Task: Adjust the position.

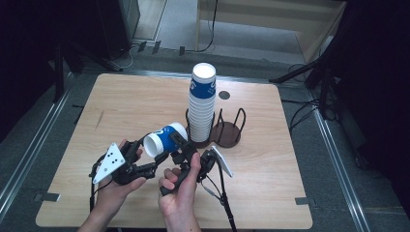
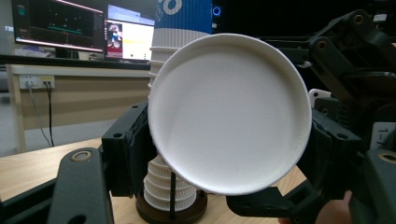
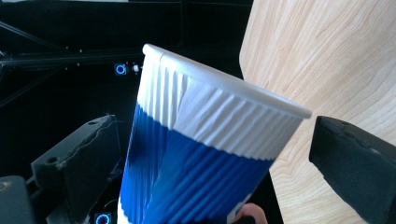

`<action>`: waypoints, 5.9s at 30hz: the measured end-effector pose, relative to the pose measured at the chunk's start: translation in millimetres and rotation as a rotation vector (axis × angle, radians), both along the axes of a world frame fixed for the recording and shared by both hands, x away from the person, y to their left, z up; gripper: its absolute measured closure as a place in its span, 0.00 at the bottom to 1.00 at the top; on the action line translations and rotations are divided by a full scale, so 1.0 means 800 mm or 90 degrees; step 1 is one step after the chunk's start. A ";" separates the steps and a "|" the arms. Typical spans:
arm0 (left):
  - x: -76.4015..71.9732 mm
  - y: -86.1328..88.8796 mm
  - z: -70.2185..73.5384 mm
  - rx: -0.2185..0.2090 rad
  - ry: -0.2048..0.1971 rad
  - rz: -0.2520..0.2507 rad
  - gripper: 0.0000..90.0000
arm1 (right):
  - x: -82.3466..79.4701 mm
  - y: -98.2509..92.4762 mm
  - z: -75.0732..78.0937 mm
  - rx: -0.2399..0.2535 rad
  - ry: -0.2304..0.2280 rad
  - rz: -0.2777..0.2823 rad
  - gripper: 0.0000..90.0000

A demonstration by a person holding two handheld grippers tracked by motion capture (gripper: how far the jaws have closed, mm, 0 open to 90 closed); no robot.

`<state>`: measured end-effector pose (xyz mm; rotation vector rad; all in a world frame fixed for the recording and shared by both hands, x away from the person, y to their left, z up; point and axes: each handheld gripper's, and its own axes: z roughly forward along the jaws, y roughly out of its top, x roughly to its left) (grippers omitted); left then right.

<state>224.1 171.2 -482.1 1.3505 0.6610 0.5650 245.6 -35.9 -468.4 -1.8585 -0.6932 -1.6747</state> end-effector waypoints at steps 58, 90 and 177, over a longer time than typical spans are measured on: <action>-0.005 0.016 0.010 -0.039 0.060 -0.036 0.14 | 0.018 -0.004 0.000 0.048 -0.026 -0.035 0.22; -0.005 0.020 0.016 0.056 0.148 -0.026 0.00 | 0.012 -0.020 0.002 -0.141 -0.124 -0.091 0.23; -0.002 0.019 0.008 0.070 0.163 -0.022 0.00 | -0.010 -0.040 0.020 -0.743 -0.513 -0.157 0.22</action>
